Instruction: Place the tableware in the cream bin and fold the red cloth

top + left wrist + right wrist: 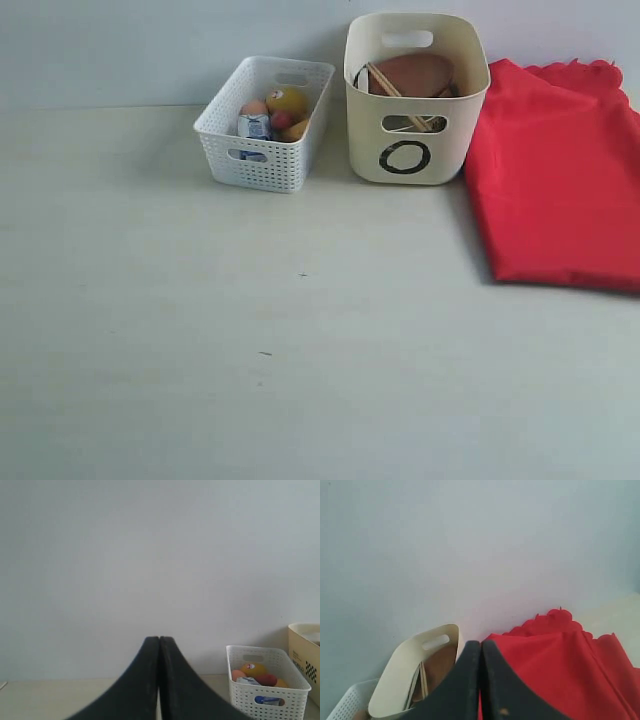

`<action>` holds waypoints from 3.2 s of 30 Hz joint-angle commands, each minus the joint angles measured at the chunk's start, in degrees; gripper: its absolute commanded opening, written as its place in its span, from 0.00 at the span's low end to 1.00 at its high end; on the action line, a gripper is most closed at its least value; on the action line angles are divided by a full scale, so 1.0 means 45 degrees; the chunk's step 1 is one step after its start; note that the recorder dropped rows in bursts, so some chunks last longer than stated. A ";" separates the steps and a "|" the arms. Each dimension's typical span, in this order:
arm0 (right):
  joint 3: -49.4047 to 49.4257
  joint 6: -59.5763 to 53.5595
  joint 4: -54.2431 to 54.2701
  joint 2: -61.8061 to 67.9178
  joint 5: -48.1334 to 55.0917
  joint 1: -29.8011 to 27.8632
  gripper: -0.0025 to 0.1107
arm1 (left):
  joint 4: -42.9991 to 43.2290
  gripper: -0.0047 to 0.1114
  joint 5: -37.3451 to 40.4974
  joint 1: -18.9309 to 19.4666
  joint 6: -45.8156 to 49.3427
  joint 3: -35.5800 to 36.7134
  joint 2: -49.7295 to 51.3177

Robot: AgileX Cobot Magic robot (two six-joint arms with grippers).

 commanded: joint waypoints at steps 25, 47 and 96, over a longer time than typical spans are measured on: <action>0.0058 0.0005 -0.0042 -0.0062 -0.0034 -0.0029 0.02 | 0.1133 0.05 0.5619 0.0056 -0.0515 0.0037 -0.1776; 0.1198 0.2773 -0.3519 0.0168 -0.0138 -0.0029 0.02 | 0.1133 0.05 0.5619 0.0056 -0.0491 0.0037 -0.1776; 0.6540 0.3176 -0.6482 -0.7941 0.0301 0.3086 0.02 | 0.1133 0.05 0.5619 0.0056 -0.0461 0.0037 -0.1776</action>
